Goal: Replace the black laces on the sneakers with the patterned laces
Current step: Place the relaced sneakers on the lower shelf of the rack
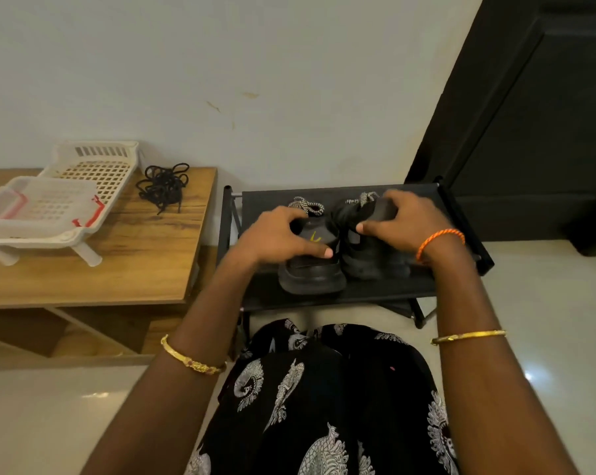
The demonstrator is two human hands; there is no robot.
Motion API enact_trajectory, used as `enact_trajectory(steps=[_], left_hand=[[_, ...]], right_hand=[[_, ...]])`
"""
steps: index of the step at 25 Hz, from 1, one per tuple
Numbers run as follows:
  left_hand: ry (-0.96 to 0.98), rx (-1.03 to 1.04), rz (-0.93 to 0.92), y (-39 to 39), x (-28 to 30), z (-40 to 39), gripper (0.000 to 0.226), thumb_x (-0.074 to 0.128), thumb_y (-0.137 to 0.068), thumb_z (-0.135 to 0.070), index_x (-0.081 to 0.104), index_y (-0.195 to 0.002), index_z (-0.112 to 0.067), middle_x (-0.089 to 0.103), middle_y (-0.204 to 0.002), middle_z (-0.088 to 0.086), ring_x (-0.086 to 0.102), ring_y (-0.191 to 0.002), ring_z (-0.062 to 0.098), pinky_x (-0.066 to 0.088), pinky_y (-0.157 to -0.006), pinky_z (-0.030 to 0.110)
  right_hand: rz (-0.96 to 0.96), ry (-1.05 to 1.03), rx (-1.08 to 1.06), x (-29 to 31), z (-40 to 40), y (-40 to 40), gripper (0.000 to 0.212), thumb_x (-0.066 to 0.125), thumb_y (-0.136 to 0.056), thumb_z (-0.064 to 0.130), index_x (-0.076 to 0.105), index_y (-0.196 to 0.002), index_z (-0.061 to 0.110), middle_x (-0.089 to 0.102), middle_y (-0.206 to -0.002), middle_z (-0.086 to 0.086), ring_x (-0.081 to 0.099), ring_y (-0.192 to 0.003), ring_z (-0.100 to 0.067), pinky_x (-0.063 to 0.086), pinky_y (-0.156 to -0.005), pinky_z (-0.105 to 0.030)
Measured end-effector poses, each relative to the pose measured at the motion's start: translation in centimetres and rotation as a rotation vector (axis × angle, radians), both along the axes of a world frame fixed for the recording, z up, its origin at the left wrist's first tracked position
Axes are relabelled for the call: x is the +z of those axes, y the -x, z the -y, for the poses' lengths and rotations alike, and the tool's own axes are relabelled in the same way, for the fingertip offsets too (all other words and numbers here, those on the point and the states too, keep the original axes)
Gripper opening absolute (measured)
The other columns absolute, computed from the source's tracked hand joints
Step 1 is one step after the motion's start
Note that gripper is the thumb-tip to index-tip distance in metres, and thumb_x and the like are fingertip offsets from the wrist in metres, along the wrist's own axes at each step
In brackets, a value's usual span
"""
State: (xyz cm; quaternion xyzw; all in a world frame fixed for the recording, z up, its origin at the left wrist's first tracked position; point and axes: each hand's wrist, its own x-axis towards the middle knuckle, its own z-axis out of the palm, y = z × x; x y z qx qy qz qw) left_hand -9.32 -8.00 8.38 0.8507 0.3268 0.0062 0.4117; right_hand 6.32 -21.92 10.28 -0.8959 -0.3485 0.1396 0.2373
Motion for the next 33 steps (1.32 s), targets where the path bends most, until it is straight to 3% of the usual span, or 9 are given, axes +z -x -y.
enact_trajectory(steps=[3,10,13,15,20,24,26,28,33], left_hand=[[0.189,0.002,0.007,1.8,4.1,1.6,0.081,0.083,-0.067,-0.036,0.047,-0.138,-0.021,0.052,-0.122,-0.004,0.063,-0.098,0.021,0.060,-0.074,0.036],[0.169,-0.067,-0.126,6.0,9.7,4.6,0.104,0.080,-0.044,-0.052,0.047,-0.137,-0.017,0.055,-0.130,0.003,0.070,-0.086,0.022,0.061,-0.069,0.034],[0.183,-0.112,-0.135,7.8,8.3,5.8,0.053,0.082,-0.061,-0.040,0.060,-0.107,-0.028,0.062,-0.104,-0.006,0.065,-0.084,0.011,0.055,-0.058,0.017],[0.179,-0.100,-0.113,9.6,6.6,6.7,0.036,0.081,-0.066,-0.036,0.056,-0.092,-0.036,0.060,-0.094,-0.017,0.061,-0.090,0.006,0.051,-0.066,0.014],[0.288,0.000,-0.094,12.8,4.1,7.8,0.047,0.085,-0.061,-0.035,0.065,-0.103,-0.026,0.068,-0.104,-0.010,0.062,-0.100,0.006,0.051,-0.090,0.033],[0.292,-0.043,-0.082,13.9,3.3,8.2,0.047,0.085,-0.064,-0.036,0.064,-0.105,-0.027,0.069,-0.105,-0.012,0.064,-0.095,0.002,0.052,-0.092,0.035],[0.317,-0.032,-0.061,14.2,2.4,8.2,0.048,0.086,-0.064,-0.036,0.064,-0.106,-0.029,0.069,-0.105,-0.013,0.064,-0.096,0.002,0.052,-0.090,0.033],[0.322,-0.013,-0.065,13.9,0.5,8.1,0.048,0.086,-0.066,-0.029,0.064,-0.108,-0.026,0.070,-0.105,-0.011,0.064,-0.094,0.000,0.053,-0.089,0.028],[0.249,-0.025,0.006,11.7,-8.6,6.1,0.040,0.084,-0.068,-0.018,0.063,-0.101,-0.013,0.049,-0.131,-0.012,0.044,-0.124,0.004,0.038,-0.106,0.033]], right_hand=[[-0.024,0.004,0.082,3.8,1.6,1.0,0.044,0.074,-0.071,0.049,0.063,-0.104,0.022,0.064,-0.107,-0.004,0.060,-0.099,-0.026,0.051,-0.089,-0.042],[-0.358,0.040,0.303,8.7,6.1,4.3,0.058,0.067,-0.055,0.051,0.061,-0.106,0.024,0.068,-0.095,0.000,0.067,-0.088,-0.027,0.059,-0.075,-0.040],[-0.486,0.025,0.360,7.4,6.9,5.4,0.049,0.069,-0.056,0.040,0.063,-0.101,0.021,0.068,-0.097,-0.003,0.069,-0.087,-0.024,0.059,-0.067,-0.035],[-0.511,0.039,0.389,6.1,7.9,5.8,0.047,0.070,-0.057,0.041,0.063,-0.098,0.021,0.069,-0.095,-0.003,0.069,-0.083,-0.022,0.060,-0.069,-0.036],[-0.628,-0.032,0.415,3.6,10.3,7.4,0.037,0.069,-0.064,0.037,0.060,-0.101,0.032,0.070,-0.093,0.014,0.068,-0.083,-0.009,0.058,-0.066,-0.026],[-0.548,0.073,0.434,2.4,11.3,7.8,0.048,0.064,-0.064,0.049,0.046,-0.108,0.049,0.062,-0.106,0.026,0.061,-0.098,0.002,0.051,-0.089,-0.022],[-0.511,0.129,0.457,1.6,11.4,7.8,0.057,0.066,-0.071,0.048,0.043,-0.123,0.045,0.059,-0.110,0.022,0.057,-0.095,0.004,0.048,-0.083,-0.013],[-0.488,0.179,0.473,0.3,10.8,7.9,0.040,0.068,-0.082,0.033,0.046,-0.114,0.044,0.058,-0.101,0.022,0.056,-0.082,0.006,0.045,-0.070,-0.007],[-0.400,0.160,0.401,-5.5,7.4,7.5,0.020,0.072,-0.081,0.015,0.055,-0.089,0.024,0.063,-0.095,0.005,0.060,-0.093,-0.014,0.050,-0.084,-0.029]])
